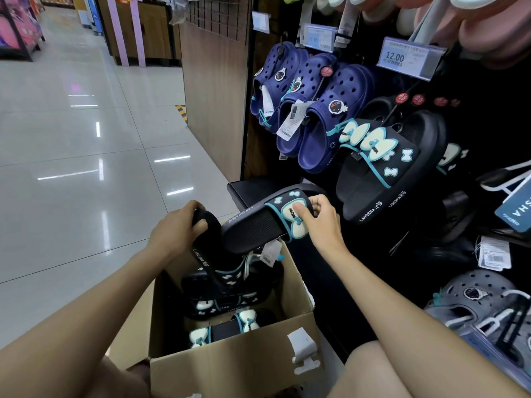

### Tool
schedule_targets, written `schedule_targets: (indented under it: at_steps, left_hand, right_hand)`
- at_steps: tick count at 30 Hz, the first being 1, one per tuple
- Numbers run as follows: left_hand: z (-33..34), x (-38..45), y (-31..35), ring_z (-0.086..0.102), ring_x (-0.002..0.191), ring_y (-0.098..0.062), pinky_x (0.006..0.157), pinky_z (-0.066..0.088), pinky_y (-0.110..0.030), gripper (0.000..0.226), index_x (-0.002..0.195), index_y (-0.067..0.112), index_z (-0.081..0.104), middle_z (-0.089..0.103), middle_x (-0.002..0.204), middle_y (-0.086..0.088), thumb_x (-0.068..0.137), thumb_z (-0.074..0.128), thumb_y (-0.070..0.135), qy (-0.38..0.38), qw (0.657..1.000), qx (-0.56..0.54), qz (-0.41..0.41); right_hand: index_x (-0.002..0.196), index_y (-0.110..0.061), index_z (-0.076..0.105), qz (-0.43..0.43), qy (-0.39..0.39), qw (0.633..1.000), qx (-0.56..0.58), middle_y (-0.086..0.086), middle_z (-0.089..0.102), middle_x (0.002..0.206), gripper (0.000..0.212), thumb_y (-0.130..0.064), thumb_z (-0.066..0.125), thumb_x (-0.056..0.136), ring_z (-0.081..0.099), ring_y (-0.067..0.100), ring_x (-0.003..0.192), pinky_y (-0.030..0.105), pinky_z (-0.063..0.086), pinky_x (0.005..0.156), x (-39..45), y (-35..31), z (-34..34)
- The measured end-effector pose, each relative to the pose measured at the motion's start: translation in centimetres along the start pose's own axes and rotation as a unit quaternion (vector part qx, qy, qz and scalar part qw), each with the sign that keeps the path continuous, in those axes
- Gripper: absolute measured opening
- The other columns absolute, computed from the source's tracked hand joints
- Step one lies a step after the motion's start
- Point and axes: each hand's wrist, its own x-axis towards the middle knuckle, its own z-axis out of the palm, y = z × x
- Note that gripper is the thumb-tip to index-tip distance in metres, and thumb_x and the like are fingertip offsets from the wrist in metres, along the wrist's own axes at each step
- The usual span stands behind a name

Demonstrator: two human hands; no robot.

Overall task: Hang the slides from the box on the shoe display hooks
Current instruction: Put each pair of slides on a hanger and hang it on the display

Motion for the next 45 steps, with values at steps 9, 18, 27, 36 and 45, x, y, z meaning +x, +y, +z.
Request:
schedule_targets:
  at_steps: [9,18,27,36,45]
  left_hand:
    - [-0.6,-0.2,-0.8,0.06,0.092,-0.031,0.084,0.052,-0.045,0.023,0.117,0.02,0.057,0.065,0.101,-0.01,0.095,0.052,0.025,0.022,0.99,-0.126,-0.053]
    - [-1.5,0.1,-1.3,0.053,0.109,-0.03,0.095,0.048,-0.052,0.022,0.119,0.027,0.054,0.057,0.116,-0.005,0.102,0.041,0.024,0.037,0.964,-0.249,-0.083]
    - [-1.6,-0.2,-0.6,0.049,0.107,-0.024,0.083,0.049,-0.038,0.024,0.118,0.024,0.053,0.053,0.118,-0.003,0.105,0.035,0.015,0.018,0.944,-0.318,-0.083]
    - [-1.3,-0.8,0.6,0.056,0.09,-0.014,0.065,0.048,-0.027,0.026,0.123,0.022,0.055,0.059,0.112,-0.002,0.106,0.036,0.018,-0.072,0.933,-0.347,-0.059]
    - [1.4,-0.8,3.2,0.056,0.081,-0.016,0.047,0.048,-0.017,0.026,0.122,0.013,0.055,0.06,0.109,-0.011,0.105,0.036,0.011,-0.097,0.926,-0.361,-0.058]
  right_hand:
    - [0.098,-0.016,0.061,0.068,0.034,0.989,0.13,0.006,0.072,0.101,0.031,-0.043,0.071,0.087,0.071,0.021,0.096,0.043,0.058,0.088,0.3,-0.2,0.1]
    - [0.105,-0.012,0.052,0.117,0.078,0.978,0.152,0.014,0.068,0.109,0.029,-0.031,0.07,0.091,0.07,0.022,0.093,0.029,0.057,0.071,0.5,0.2,0.1]
    - [0.109,-0.011,0.05,0.232,0.048,0.933,0.272,0.001,0.063,0.093,0.02,-0.024,0.061,0.098,0.059,0.005,0.071,0.018,0.043,0.052,0.5,-0.4,0.1]
    - [0.087,-0.021,0.056,0.308,-0.007,0.898,0.314,-0.007,0.059,0.086,0.018,-0.034,0.059,0.099,0.055,0.009,0.076,0.028,0.045,0.08,0.4,-0.6,-0.3]
    - [0.094,-0.019,0.058,0.356,-0.023,0.883,0.306,-0.003,0.061,0.091,0.018,-0.036,0.062,0.097,0.058,0.013,0.083,0.026,0.044,0.067,-0.4,0.1,-1.2]
